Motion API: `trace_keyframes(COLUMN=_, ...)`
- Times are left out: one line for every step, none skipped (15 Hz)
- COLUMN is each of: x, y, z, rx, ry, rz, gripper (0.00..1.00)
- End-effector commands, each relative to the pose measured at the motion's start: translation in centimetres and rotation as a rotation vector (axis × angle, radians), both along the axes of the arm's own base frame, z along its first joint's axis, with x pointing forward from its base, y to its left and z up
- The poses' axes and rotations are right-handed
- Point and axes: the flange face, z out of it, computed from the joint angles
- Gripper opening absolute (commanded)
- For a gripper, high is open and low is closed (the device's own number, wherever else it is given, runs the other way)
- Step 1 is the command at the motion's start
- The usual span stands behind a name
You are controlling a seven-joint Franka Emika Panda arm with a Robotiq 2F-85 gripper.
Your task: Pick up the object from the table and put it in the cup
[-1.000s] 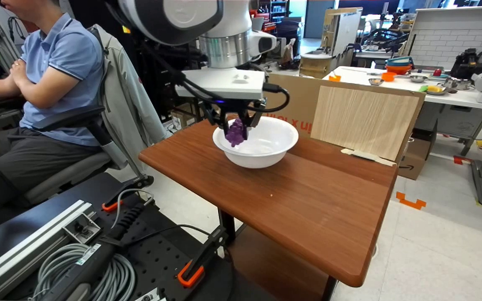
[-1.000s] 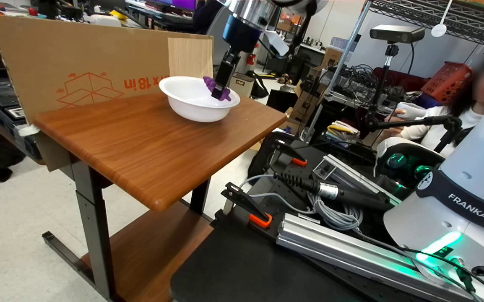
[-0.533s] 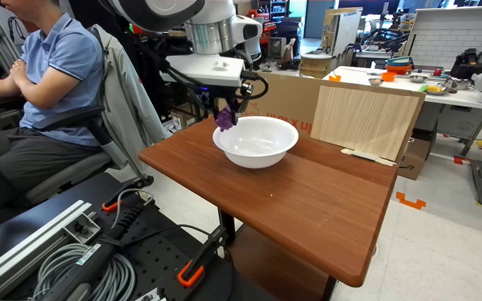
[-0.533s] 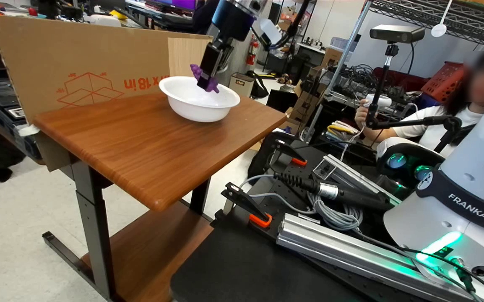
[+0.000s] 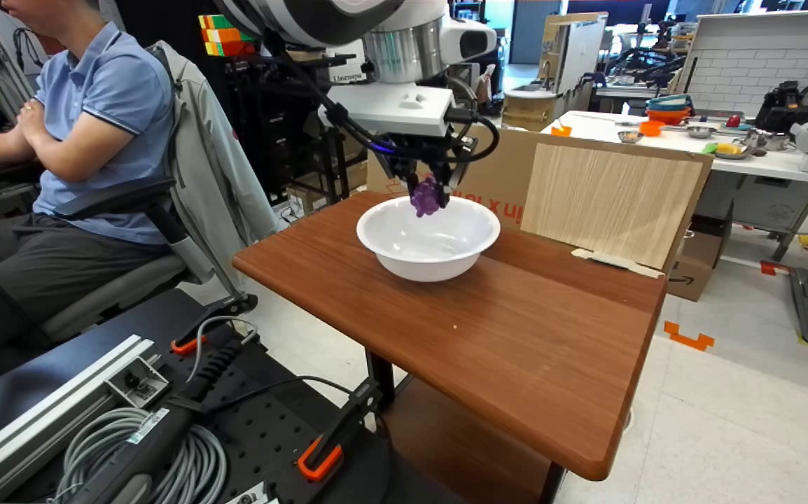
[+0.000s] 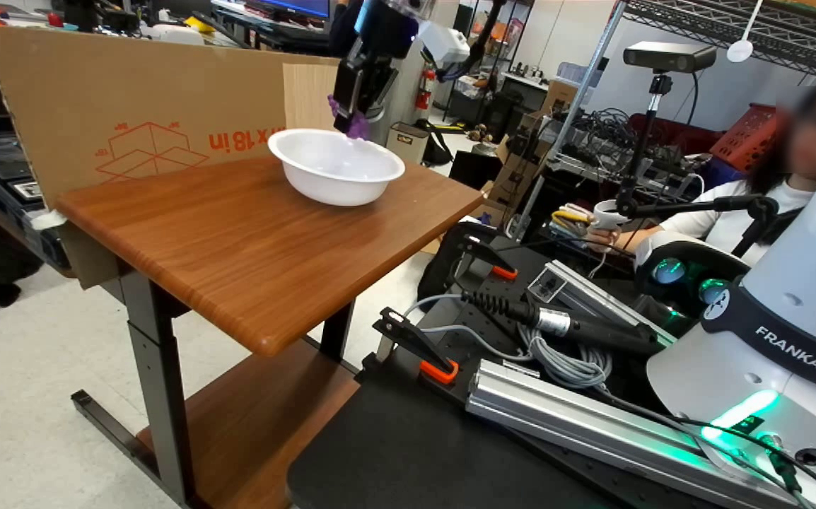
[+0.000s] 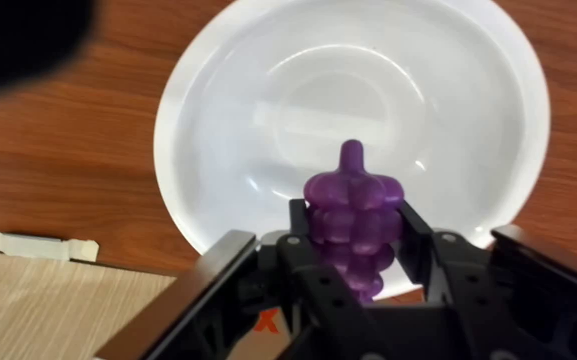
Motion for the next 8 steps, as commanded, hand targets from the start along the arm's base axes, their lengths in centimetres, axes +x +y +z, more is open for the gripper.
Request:
trace_keyframes(x=1.8, y=-0.7, z=-2.8, rx=-0.054, ry=0.052, rz=-0.068, gripper=0.69)
trace_keyframes(x=2.0, y=-0.8, z=-3.2, rx=-0.058, ry=0.068, rz=-0.08, gripper=0.76)
trace_keyframes(x=2.1, y=-0.9, z=-3.4, rx=-0.057, ry=0.076, rz=-0.089, gripper=0.82)
trace_keyframes(x=2.2, y=-1.0, z=-3.3, rx=-0.052, ry=0.08, rz=-0.093, gripper=0.9)
trace_keyframes(x=2.3, y=-1.1, z=-3.1, rx=-0.04, ry=0.071, rz=-0.115, gripper=0.97)
trace_keyframes(x=2.1, y=-1.3, z=-2.4, rx=-0.035, ry=0.065, rz=-0.125, gripper=1.0)
trace_keyframes(x=1.7, y=-1.6, z=-1.4, rx=-0.028, ry=0.065, rz=-0.128, gripper=1.0)
trace_keyframes(x=1.3, y=-1.9, z=-0.4, rx=-0.018, ry=0.053, rz=-0.136, gripper=1.0)
